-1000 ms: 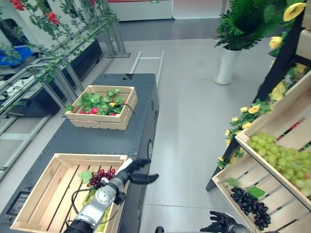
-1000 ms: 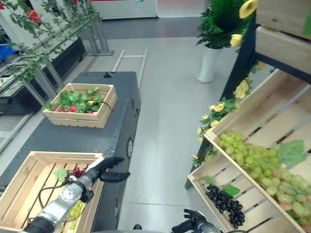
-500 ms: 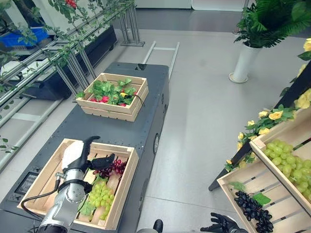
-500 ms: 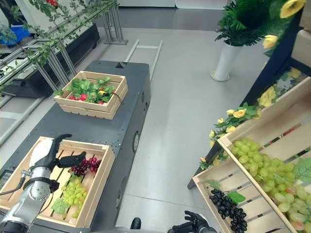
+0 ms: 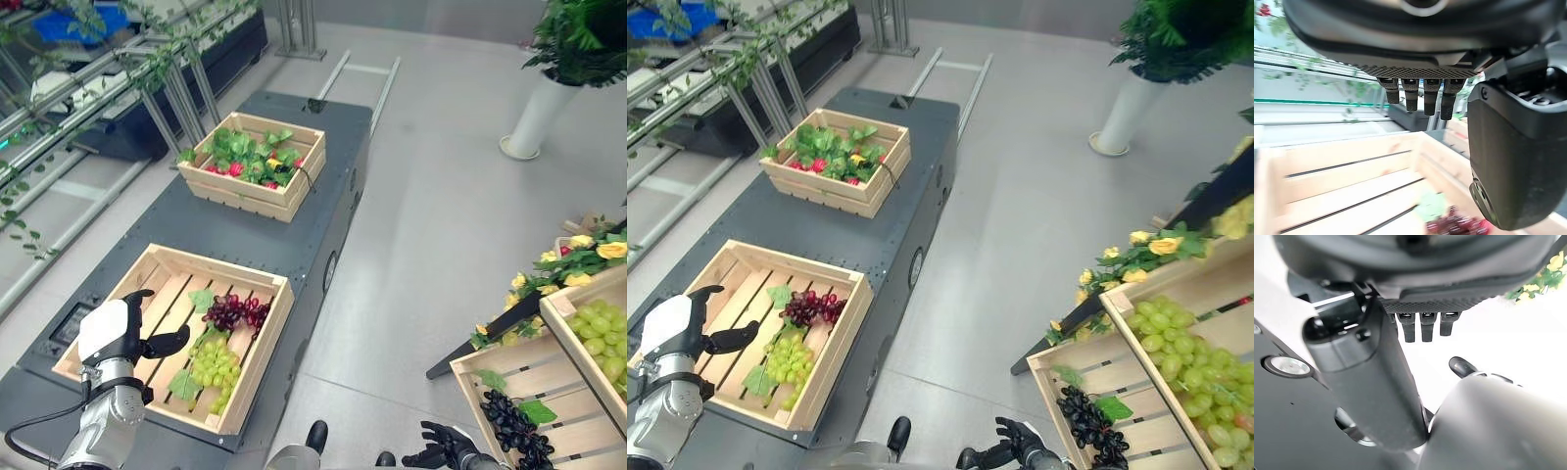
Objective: Pick up the fruits from the basket on one side to the basket on the other side
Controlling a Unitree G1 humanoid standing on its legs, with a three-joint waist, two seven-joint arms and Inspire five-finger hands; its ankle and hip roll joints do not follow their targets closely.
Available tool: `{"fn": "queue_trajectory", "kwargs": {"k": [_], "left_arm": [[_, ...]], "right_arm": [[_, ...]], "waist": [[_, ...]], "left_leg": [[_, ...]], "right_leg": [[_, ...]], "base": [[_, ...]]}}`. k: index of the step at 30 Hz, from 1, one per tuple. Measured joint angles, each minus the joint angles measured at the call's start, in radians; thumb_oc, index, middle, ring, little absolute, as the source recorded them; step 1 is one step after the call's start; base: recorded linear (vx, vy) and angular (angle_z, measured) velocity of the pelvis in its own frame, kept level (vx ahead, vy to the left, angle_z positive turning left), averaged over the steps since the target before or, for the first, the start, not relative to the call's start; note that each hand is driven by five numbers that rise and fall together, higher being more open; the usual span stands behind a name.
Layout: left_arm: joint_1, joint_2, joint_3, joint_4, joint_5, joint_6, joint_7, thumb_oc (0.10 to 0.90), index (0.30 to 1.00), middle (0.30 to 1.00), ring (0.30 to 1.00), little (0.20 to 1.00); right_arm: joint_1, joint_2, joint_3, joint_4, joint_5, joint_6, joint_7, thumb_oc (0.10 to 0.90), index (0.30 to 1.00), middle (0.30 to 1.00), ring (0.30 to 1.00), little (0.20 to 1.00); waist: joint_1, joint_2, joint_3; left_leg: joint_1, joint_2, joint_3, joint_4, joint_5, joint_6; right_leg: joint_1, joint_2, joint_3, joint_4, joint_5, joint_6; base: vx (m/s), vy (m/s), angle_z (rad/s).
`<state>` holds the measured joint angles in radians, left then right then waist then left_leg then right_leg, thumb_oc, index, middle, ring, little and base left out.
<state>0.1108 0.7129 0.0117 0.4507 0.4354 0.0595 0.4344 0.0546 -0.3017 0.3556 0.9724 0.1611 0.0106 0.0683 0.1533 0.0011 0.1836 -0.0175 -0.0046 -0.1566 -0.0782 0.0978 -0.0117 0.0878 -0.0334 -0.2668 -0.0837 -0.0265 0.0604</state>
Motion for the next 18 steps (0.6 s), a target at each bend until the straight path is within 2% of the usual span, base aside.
{"fn": "queue_trajectory", "kwargs": {"k": [4,7,10,14,18], "left_arm": [[-0.017,0.052,-0.001,0.046,0.003,-0.005,0.007,0.8,0.9,0.9,0.9,0.9],[-0.042,0.088,-0.004,0.06,0.004,-0.015,0.008,0.8,0.9,0.9,0.9,0.9],[-0.049,0.124,-0.004,0.062,0.014,-0.025,0.008,0.8,0.9,0.9,0.9,0.9],[-0.08,0.166,-0.019,0.072,0.049,-0.04,0.008,0.8,0.9,0.9,0.9,0.9],[-0.163,0.214,-0.077,0.075,0.082,-0.068,0.02,0.8,0.9,0.9,0.9,0.9]], "right_arm": [[-0.046,0.0,0.019,0.002,0.003,-0.001,0.0,0.8,0.9,0.9,0.9,0.9],[-0.074,0.001,0.02,0.006,0.005,-0.003,0.0,0.8,0.9,0.9,0.9,0.9],[-0.088,0.002,0.02,0.01,0.008,-0.018,0.0,0.8,0.9,0.9,0.9,0.9],[-0.123,-0.001,0.02,0.002,0.018,-0.023,0.0,0.8,0.9,0.9,0.9,0.9],[-0.16,0.002,0.021,-0.005,0.094,-0.033,0.001,0.8,0.9,0.9,0.9,0.9]], "waist": [[0.011,-0.02,0.062],[0.045,-0.031,0.116],[0.058,-0.045,0.145],[0.058,-0.06,0.177],[0.057,-0.074,0.232]], "left_leg": [[-0.029,-0.004,-0.007,0.029,0.001,-0.002],[-0.035,-0.004,-0.014,0.038,0.001,-0.003],[-0.046,-0.007,-0.031,0.043,0.004,-0.006],[-0.091,-0.008,-0.036,0.074,0.004,-0.007],[-0.143,-0.007,-0.03,0.128,-0.003,-0.015]], "right_leg": [[-0.004,0.004,-0.022,0.005,-0.002,-0.003],[-0.007,0.007,-0.029,0.016,-0.005,-0.006],[-0.01,0.007,-0.045,0.019,-0.006,-0.007],[-0.046,0.009,-0.046,0.044,-0.013,-0.005],[-0.116,0.004,-0.042,0.153,-0.058,-0.013]], "base": [[-0.05,-0.009,0.26],[-0.07,-0.03,0.1],[-0.09,-0.016,0.14],[-0.07,-0.019,0.09],[-0.03,0.018,0.14]]}}
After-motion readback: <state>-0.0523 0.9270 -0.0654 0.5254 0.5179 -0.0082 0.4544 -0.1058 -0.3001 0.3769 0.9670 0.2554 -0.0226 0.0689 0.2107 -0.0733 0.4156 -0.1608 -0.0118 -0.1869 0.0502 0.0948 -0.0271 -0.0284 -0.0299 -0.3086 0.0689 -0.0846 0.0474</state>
